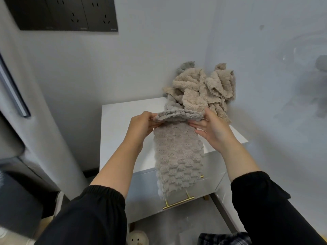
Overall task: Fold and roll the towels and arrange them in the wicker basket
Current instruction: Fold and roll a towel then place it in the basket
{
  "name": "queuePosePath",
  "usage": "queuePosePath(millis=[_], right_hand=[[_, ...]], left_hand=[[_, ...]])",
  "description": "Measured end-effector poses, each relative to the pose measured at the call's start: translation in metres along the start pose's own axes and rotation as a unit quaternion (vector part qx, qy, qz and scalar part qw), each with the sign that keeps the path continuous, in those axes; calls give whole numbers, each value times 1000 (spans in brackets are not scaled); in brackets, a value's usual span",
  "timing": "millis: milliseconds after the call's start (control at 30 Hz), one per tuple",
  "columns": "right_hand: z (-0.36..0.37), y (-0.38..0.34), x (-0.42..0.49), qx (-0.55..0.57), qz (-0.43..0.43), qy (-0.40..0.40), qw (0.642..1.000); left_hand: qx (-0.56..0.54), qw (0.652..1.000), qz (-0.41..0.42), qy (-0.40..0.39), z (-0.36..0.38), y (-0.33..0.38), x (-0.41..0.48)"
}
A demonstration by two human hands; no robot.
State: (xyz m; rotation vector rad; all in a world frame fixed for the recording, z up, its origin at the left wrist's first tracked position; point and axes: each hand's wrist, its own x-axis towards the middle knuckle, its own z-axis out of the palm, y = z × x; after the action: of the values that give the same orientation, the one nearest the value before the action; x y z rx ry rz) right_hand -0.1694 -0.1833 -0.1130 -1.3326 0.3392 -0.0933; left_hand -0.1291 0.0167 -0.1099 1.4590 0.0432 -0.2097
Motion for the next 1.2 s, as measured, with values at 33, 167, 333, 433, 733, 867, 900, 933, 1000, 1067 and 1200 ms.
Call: queuePosePath(millis=[33, 167, 333, 433, 733, 867, 900, 933, 1000, 1067, 1200], right_hand=[[1, 1, 0, 2, 0, 9, 1000], [-3, 12, 2, -104, -3, 38, 994], [-11, 17, -1, -199, -16, 55, 978], [-15, 18, -2, -250, -20, 66, 966], [-11, 33, 2, -477, -88, 78, 871], [-13, 37, 5, -490, -91, 77, 864], [-12, 37, 6, -473, -84, 61, 875], [-11, 36, 6, -445, -74, 41, 891], [-9, 34, 5, -375, -45, 8, 926], [-9, 31, 6, -347, -31, -3, 937], [-10, 31, 8, -379, -66, 6, 923]], left_hand=[[6, 1000, -8, 4, 0, -3, 1], [90, 996, -11, 25, -1, -21, 1], [155, 988, 23, 11, -4, -29, 1], [216, 976, 32, 7, -5, -29, 1], [420, 902, 96, 33, 1, -42, 4], [442, 890, 107, 33, 0, -46, 8], [458, 883, 100, 24, 1, -45, 8], [467, 879, 92, 12, 1, -45, 8], [463, 882, 87, -7, -1, -45, 10], [442, 892, 90, -21, -3, -44, 11], [424, 901, 90, -25, -4, -41, 10]])
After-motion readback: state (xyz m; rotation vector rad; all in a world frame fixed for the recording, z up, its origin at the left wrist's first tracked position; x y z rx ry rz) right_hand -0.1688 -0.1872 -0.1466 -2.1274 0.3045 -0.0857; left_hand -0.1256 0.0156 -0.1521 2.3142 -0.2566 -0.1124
